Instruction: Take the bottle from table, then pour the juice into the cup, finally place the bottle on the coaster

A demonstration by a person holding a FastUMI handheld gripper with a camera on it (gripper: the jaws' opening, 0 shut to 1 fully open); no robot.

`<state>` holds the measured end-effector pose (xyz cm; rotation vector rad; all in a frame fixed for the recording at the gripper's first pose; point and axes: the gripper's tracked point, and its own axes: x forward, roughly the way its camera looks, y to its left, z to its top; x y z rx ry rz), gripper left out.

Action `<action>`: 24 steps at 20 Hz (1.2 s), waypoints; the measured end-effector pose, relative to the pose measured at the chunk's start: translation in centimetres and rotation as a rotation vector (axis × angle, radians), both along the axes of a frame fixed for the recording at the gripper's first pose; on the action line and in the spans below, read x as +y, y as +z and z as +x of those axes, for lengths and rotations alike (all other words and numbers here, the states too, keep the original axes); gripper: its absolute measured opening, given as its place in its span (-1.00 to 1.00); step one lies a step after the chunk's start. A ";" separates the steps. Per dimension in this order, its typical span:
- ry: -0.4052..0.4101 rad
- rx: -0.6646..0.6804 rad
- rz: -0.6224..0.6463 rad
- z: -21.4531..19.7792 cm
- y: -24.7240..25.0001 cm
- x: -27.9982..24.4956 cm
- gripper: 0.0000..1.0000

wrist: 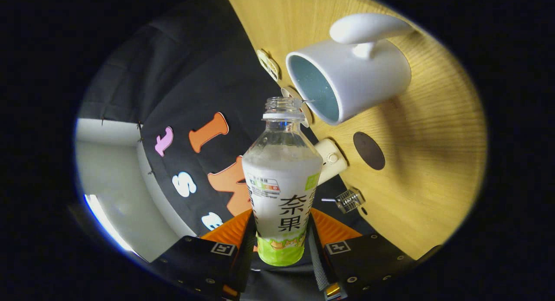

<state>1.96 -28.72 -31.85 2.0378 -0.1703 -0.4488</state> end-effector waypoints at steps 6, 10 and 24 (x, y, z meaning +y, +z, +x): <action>0.155 0.146 -0.341 0.7 -0.8 1.1 0.21; 0.223 0.184 -0.578 2.4 -0.2 1.0 0.24; 0.494 0.475 -1.367 6.4 -3.3 0.3 0.24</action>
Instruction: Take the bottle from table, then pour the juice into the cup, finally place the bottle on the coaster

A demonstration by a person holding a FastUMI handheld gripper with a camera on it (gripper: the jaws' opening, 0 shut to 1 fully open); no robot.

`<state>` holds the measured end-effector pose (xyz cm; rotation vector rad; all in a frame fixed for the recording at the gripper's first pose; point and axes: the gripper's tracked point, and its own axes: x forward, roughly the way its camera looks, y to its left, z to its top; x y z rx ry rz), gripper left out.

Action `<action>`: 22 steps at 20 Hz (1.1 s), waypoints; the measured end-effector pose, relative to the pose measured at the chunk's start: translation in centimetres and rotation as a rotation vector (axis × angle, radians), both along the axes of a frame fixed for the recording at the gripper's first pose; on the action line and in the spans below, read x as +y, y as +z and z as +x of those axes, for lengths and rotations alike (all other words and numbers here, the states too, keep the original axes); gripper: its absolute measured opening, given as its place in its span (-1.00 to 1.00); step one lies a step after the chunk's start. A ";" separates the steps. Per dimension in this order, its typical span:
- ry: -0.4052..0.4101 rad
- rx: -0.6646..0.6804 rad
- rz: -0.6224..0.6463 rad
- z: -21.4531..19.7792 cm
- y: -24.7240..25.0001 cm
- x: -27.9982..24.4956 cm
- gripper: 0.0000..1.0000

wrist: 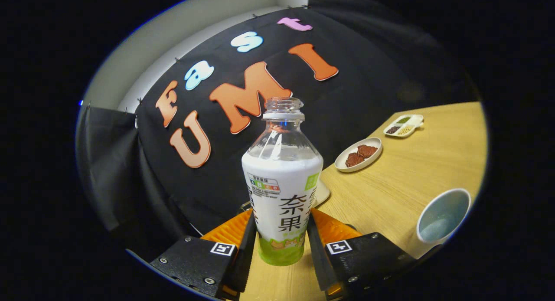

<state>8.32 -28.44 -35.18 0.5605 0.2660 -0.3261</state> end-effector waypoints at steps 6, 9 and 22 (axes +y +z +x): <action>0.067 0.116 -0.287 2.3 -1.3 -1.3 0.24; 0.094 0.175 -0.403 3.7 -2.1 -1.8 0.24; 0.195 0.363 -0.525 4.8 -6.9 -2.2 0.28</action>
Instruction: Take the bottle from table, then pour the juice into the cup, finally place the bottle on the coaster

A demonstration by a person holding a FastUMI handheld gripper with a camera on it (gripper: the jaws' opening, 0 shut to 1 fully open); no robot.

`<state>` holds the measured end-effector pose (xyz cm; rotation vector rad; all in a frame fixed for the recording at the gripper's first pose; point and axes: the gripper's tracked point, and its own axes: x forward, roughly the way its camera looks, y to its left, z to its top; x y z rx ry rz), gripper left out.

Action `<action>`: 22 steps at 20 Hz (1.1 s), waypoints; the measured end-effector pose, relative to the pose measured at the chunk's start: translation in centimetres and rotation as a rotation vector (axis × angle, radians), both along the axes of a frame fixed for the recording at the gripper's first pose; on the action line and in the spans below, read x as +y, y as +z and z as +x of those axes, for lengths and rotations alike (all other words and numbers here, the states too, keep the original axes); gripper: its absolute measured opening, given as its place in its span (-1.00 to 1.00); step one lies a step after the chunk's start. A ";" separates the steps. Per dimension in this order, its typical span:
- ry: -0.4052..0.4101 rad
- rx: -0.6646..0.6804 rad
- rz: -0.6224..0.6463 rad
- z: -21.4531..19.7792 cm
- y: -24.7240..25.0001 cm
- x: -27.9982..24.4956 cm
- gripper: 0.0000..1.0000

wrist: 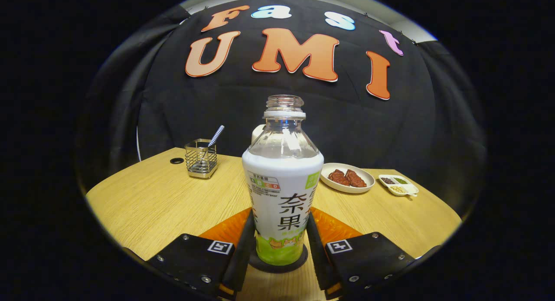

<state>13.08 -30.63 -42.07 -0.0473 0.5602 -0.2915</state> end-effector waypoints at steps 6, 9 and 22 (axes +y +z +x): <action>-0.050 0.029 0.009 -1.0 -0.3 -0.3 0.51; -0.082 0.026 0.063 -1.9 0.5 0.1 0.73; -0.115 -0.286 0.224 -8.5 14.3 8.9 0.96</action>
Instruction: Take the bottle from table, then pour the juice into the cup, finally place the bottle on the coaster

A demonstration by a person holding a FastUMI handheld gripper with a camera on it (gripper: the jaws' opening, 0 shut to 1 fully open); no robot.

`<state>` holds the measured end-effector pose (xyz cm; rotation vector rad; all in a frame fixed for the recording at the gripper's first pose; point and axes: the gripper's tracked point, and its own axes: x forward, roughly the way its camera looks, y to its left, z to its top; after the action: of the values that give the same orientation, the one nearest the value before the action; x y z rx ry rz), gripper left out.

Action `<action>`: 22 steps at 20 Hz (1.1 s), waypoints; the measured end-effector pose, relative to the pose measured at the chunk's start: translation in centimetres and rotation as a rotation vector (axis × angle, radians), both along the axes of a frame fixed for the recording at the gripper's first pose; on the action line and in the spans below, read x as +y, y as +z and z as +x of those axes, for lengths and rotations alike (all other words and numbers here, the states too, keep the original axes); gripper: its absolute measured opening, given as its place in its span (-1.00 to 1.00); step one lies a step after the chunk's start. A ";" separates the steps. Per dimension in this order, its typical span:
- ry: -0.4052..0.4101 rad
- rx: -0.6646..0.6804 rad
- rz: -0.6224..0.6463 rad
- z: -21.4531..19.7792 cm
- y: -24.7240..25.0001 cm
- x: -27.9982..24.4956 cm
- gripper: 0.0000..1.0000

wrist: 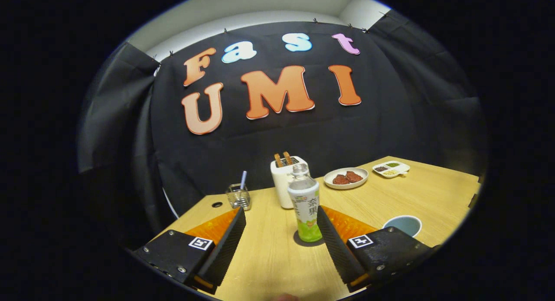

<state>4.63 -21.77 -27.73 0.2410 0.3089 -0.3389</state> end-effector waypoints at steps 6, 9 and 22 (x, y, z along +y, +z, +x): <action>0.042 -0.086 -0.155 -3.0 9.5 5.1 0.97; 0.045 -0.148 -0.211 -4.2 15.1 7.2 0.97; 0.215 -0.216 -0.255 -5.6 25.0 17.1 0.97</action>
<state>-0.97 -4.69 -2.76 -0.0075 0.0752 -0.1352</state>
